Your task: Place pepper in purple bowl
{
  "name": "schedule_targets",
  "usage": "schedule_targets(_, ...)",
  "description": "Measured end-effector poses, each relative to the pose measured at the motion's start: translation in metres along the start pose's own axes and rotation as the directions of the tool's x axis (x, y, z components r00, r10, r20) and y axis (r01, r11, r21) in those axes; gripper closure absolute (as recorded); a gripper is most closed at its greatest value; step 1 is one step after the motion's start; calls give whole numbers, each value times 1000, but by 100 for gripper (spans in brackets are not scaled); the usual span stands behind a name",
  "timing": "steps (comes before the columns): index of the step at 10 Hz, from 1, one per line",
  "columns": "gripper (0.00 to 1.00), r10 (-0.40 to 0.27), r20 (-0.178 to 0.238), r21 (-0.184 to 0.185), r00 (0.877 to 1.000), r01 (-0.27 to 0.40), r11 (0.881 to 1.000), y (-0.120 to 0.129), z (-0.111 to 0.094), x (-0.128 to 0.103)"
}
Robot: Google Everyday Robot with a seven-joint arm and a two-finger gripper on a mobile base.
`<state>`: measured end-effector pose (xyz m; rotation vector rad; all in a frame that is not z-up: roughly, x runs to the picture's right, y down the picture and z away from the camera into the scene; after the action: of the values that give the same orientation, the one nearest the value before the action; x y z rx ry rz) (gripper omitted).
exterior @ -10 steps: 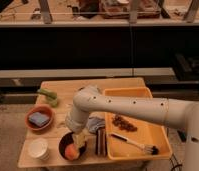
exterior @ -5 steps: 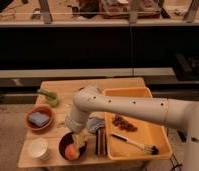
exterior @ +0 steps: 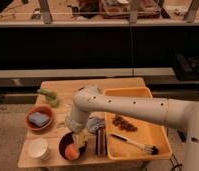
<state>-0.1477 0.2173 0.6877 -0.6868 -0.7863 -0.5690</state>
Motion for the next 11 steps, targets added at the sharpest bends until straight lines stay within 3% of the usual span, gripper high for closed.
schedule_targets(8, 22, 4, -1, 2, 1000, -4, 1000, 0, -1, 1)
schedule_targets(11, 22, 110, -5, 75, 994, -110, 991, -4, -21, 23)
